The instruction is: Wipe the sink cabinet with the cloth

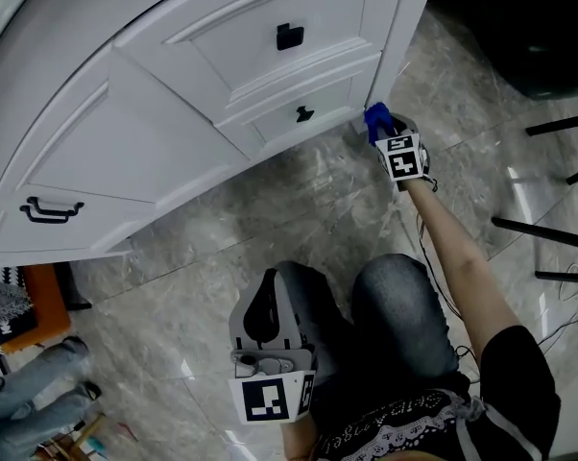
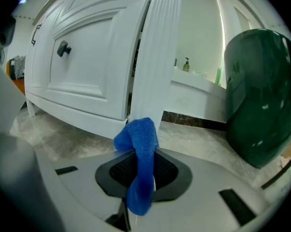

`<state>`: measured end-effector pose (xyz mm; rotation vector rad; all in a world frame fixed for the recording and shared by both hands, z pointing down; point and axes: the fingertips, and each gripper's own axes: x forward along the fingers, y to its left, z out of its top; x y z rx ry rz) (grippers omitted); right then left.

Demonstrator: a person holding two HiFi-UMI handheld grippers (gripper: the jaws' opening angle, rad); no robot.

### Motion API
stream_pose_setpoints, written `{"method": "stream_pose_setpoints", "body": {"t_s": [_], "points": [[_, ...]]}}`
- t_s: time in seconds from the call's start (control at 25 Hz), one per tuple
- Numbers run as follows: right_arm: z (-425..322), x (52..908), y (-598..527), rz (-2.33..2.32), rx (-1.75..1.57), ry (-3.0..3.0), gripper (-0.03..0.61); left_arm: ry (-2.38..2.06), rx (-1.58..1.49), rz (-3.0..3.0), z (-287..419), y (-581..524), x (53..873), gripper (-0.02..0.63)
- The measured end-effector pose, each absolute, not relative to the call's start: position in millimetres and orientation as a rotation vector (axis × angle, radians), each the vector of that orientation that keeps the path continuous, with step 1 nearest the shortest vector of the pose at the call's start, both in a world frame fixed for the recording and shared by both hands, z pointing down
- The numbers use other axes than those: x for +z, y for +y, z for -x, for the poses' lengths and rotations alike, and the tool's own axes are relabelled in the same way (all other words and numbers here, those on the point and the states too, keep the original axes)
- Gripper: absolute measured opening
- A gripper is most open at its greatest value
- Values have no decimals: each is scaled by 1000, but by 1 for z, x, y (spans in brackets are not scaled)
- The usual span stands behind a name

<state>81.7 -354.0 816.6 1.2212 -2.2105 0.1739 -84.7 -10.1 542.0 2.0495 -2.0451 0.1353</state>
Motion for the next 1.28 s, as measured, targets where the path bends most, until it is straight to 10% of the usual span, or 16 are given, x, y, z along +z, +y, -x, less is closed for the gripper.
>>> {"method": "stream_pose_setpoints", "body": {"t_s": [0.56, 1.28], "points": [[-86, 538, -205, -1101, 163, -2764, 58, -2218, 275, -1972, 137, -13, 483, 5], [-175, 141, -73, -1110, 376, -2498, 58, -2095, 304, -1998, 100, 21, 93, 5]]}}
